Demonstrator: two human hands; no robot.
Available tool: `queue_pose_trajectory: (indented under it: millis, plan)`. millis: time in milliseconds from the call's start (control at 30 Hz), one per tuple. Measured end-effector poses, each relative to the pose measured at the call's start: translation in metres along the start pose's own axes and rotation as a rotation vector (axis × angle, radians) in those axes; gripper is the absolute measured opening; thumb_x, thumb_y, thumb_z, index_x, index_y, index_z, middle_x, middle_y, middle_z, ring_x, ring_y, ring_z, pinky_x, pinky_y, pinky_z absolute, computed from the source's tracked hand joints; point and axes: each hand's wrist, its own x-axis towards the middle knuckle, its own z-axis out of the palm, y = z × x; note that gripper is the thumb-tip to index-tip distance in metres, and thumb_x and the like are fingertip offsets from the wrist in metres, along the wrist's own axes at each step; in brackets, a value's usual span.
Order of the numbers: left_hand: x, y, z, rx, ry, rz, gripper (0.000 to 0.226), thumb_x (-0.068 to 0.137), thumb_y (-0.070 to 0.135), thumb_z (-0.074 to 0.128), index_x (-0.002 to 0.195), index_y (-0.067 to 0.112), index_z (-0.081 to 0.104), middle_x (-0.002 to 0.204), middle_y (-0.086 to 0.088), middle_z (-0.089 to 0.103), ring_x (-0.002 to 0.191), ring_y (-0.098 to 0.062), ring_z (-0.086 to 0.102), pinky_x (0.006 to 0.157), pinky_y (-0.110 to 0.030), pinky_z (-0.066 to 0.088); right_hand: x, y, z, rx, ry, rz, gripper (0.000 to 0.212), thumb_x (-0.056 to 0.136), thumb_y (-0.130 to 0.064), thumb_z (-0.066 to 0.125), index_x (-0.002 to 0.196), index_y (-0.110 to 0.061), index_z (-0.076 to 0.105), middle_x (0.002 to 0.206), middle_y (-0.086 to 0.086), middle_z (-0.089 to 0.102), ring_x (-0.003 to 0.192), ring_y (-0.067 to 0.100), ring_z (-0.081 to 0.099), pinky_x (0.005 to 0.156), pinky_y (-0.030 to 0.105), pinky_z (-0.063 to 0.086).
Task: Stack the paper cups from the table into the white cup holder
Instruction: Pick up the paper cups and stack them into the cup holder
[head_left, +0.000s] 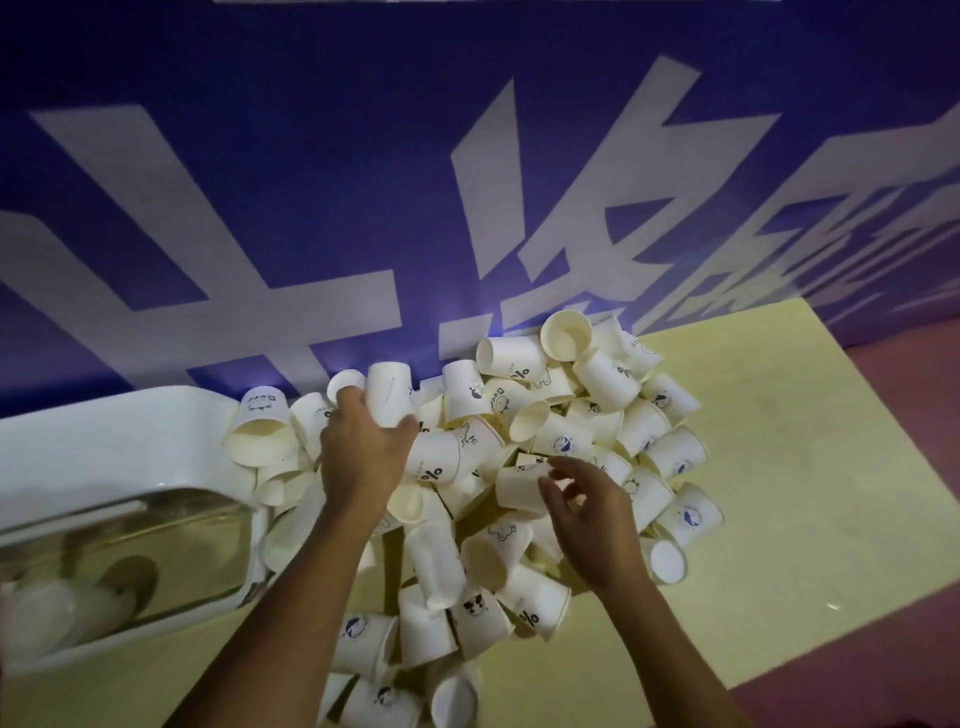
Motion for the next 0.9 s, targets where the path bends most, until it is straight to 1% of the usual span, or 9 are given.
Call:
queue_pose_trajectory:
  millis: [100, 200, 333, 467, 600, 667, 733, 800, 900]
  plan:
    - [-0.011, 0.004, -0.016, -0.145, 0.036, 0.065, 0.068, 0.083, 0.033, 0.082, 0.138, 0.023, 0.044, 0.129, -0.007, 0.05, 0.104, -0.025, 0.056, 0.077, -0.035, 0.051, 0.039, -0.002, 0.001, -0.028, 0.002, 0.062, 0.047, 0.093, -0.045, 0.068, 0.132, -0.018, 0.064, 0.116, -0.003, 0.068, 0.095, 0.014, 0.065, 0.082, 0.038, 0.056]
    - [-0.027, 0.002, -0.03, -0.2, 0.059, 0.14, 0.072, 0.079, 0.025, 0.085, 0.14, 0.03, 0.048, 0.135, -0.001, 0.043, 0.109, -0.023, 0.054, 0.081, -0.031, 0.052, 0.079, -0.005, 0.013, -0.098, -0.06, 0.154, 0.072, 0.081, -0.068, 0.067, 0.131, -0.016, 0.06, 0.125, 0.005, 0.065, 0.114, 0.026, 0.059, 0.091, 0.044, 0.053]
    - [-0.044, -0.006, -0.044, -0.266, 0.063, 0.168, 0.079, 0.072, 0.026, 0.09, 0.14, 0.031, 0.049, 0.134, 0.004, 0.051, 0.116, -0.023, 0.056, 0.091, -0.042, 0.056, 0.103, -0.011, 0.03, -0.252, -0.2, 0.271, 0.101, 0.075, -0.085, 0.058, 0.144, -0.012, 0.05, 0.145, 0.01, 0.051, 0.137, 0.035, 0.038, 0.106, 0.052, 0.039]
    - [-0.053, -0.019, -0.052, -0.305, 0.086, 0.107, 0.071, 0.068, 0.031, 0.093, 0.126, 0.029, 0.051, 0.12, 0.003, 0.058, 0.111, -0.025, 0.057, 0.093, -0.052, 0.054, 0.103, -0.008, 0.043, -0.239, -0.163, 0.27, 0.092, 0.077, -0.081, 0.06, 0.135, -0.01, 0.055, 0.136, 0.01, 0.055, 0.13, 0.036, 0.041, 0.105, 0.053, 0.038]
    - [-0.055, -0.035, -0.064, -0.334, 0.083, 0.13, 0.064, 0.069, 0.031, 0.093, 0.12, 0.035, 0.055, 0.114, 0.012, 0.061, 0.106, -0.015, 0.059, 0.091, -0.045, 0.055, 0.089, -0.013, 0.04, 0.051, -0.054, 0.229, 0.076, 0.071, -0.067, 0.071, 0.123, -0.014, 0.055, 0.115, 0.005, 0.061, 0.11, 0.032, 0.058, 0.088, 0.045, 0.052]
    - [-0.057, -0.044, -0.074, -0.321, 0.094, 0.152, 0.065, 0.068, 0.032, 0.094, 0.123, 0.029, 0.059, 0.116, 0.012, 0.061, 0.107, -0.012, 0.058, 0.092, -0.038, 0.052, 0.078, -0.022, 0.032, 0.112, -0.018, 0.181, 0.065, 0.08, -0.048, 0.078, 0.13, -0.016, 0.052, 0.119, 0.005, 0.059, 0.109, 0.03, 0.06, 0.084, 0.041, 0.053]
    - [-0.062, -0.053, -0.087, -0.305, 0.094, 0.179, 0.068, 0.068, 0.036, 0.093, 0.127, 0.024, 0.061, 0.12, 0.01, 0.06, 0.111, -0.012, 0.058, 0.093, -0.033, 0.05, 0.064, -0.032, 0.018, 0.053, 0.021, 0.106, 0.072, 0.085, -0.039, 0.078, 0.144, -0.016, 0.045, 0.135, 0.008, 0.055, 0.121, 0.029, 0.056, 0.096, 0.04, 0.05]
    - [-0.069, -0.067, -0.103, -0.317, 0.085, 0.197, 0.07, 0.068, 0.046, 0.089, 0.129, 0.024, 0.062, 0.126, 0.009, 0.059, 0.114, -0.011, 0.057, 0.093, -0.028, 0.049, 0.044, -0.049, 0.007, 0.004, 0.052, -0.001, 0.078, 0.087, -0.038, 0.078, 0.152, -0.016, 0.039, 0.145, 0.009, 0.05, 0.13, 0.026, 0.049, 0.104, 0.04, 0.045]
    - [-0.08, -0.092, -0.131, -0.358, 0.066, 0.186, 0.073, 0.068, 0.058, 0.079, 0.132, 0.029, 0.062, 0.134, 0.012, 0.058, 0.12, -0.006, 0.056, 0.092, -0.014, 0.045, 0.006, -0.084, 0.003, 0.008, 0.044, -0.167, 0.081, 0.086, -0.042, 0.077, 0.153, -0.018, 0.04, 0.146, 0.006, 0.049, 0.128, 0.023, 0.05, 0.102, 0.045, 0.05]
